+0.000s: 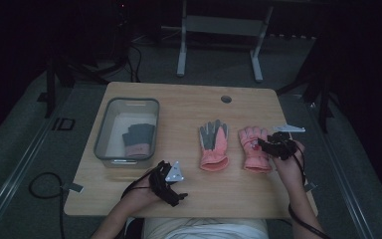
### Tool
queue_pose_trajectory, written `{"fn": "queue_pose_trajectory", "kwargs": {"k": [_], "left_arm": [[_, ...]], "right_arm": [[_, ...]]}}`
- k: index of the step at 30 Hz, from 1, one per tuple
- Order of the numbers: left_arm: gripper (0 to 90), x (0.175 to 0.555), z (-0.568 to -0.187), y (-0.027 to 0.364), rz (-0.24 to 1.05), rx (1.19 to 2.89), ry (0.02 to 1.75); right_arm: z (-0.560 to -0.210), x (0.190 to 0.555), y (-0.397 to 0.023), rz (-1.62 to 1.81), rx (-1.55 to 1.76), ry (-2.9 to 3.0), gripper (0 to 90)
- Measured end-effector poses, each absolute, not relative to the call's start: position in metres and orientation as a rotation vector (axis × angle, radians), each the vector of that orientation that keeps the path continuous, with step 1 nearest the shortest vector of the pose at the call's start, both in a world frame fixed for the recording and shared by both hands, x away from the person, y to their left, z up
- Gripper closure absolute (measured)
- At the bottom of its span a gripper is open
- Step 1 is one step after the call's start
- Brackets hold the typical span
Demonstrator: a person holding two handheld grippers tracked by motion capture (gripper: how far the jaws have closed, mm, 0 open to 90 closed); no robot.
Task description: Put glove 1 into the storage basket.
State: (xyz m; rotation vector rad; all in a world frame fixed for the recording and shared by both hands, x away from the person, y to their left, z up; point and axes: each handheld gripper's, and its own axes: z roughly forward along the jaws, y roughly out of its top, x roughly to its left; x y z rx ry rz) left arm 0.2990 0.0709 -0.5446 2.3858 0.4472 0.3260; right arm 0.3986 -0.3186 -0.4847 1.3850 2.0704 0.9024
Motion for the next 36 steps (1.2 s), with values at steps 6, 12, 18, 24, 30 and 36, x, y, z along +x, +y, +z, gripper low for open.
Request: {"fn": "queue_pose_trajectory", "kwargs": {"k": [6, 12, 18, 24, 30, 36], "left_arm": [[6.1, 0.299, -0.545, 0.070, 0.330, 2.393, 0.444], [6.1, 0.299, -0.545, 0.071, 0.333, 2.402, 0.440], [6.4, 0.299, -0.546, 0.071, 0.335, 2.402, 0.443], [6.3, 0.299, -0.546, 0.070, 0.335, 2.403, 0.446], [6.3, 0.298, -0.546, 0.070, 0.328, 2.401, 0.449], [6.4, 0.298, -0.546, 0.069, 0.330, 2.402, 0.442]], "right_arm": [[-0.486, 0.406, -0.322, 0.913, 1.334, 2.149, 52.2], [-0.507, 0.413, -0.316, 0.881, 1.339, 2.175, 46.4], [-0.526, 0.408, -0.305, 0.779, 1.294, 2.161, 43.5], [-0.529, 0.409, -0.301, 0.727, 1.269, 2.185, 51.1], [-0.531, 0.406, -0.295, 0.715, 1.264, 2.166, 77.7], [-0.526, 0.404, -0.295, 0.767, 1.327, 2.109, 85.4]]}}
